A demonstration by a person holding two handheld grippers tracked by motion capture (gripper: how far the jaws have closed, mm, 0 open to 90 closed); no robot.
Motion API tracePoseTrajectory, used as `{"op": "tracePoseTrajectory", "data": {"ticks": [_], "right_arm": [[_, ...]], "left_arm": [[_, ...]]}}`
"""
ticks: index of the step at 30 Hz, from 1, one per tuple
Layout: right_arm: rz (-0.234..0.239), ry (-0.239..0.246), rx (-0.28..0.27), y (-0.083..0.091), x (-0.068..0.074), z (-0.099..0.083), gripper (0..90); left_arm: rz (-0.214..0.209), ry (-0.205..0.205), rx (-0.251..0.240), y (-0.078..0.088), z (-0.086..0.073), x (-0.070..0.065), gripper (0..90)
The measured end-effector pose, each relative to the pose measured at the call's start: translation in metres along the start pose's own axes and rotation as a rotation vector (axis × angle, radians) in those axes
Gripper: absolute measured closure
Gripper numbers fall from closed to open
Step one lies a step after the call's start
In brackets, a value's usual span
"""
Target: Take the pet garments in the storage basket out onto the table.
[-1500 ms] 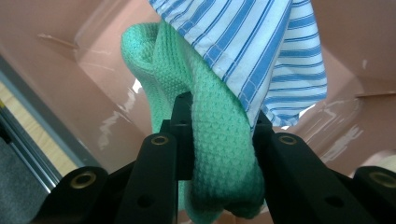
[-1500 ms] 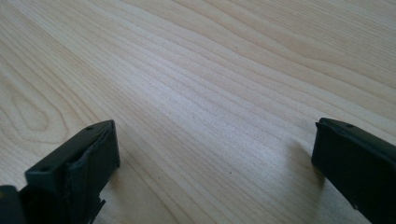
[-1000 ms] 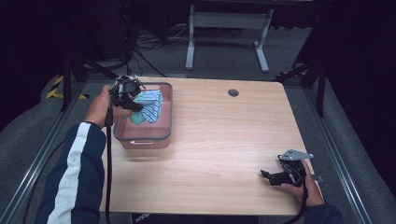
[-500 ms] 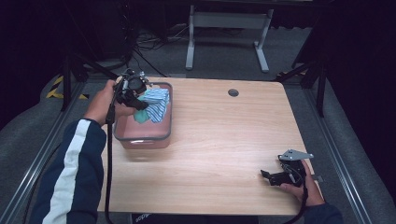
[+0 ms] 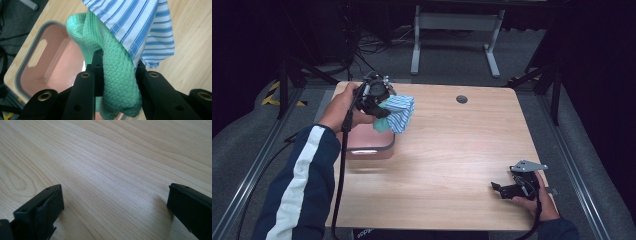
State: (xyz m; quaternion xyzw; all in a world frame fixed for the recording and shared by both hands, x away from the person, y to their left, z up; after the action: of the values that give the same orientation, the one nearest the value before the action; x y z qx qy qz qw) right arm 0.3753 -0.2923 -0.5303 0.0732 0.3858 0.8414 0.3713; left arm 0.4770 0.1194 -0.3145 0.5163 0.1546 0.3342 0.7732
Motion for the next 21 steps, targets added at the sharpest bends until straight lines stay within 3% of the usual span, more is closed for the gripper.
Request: {"op": "tracePoseTrajectory", "data": {"ticks": [4,8,9,21], "right_arm": [[0.0,0.0,0.0,0.0,0.0,0.0,1.1],[0.0,0.0,0.0,0.0,0.0,0.0,1.1],[0.0,0.0,0.0,0.0,0.0,0.0,1.0],[0.0,0.0,0.0,0.0,0.0,0.0,1.0]], "left_arm": [[-0.012,-0.049,0.001,-0.007,0.011,-0.014,72.9],[-0.031,-0.042,-0.001,-0.014,0.017,-0.025,72.9],[-0.039,-0.075,0.004,-0.017,0.021,-0.028,72.9],[-0.088,-0.131,0.026,-0.037,0.038,-0.062,72.9]]}}
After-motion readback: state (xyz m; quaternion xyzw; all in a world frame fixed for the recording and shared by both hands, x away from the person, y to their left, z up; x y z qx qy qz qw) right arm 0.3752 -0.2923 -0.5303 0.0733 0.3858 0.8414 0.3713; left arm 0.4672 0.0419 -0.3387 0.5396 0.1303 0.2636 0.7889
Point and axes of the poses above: each handheld gripper's, and its own axes: y roughly backward along the jaws, z roughly out of its top, x roughly to its left, the point moved 6 cm from there along -y, roughly forward along the jaws, and after that the axes turned 14 degrees about y, right-handed, at the moved point
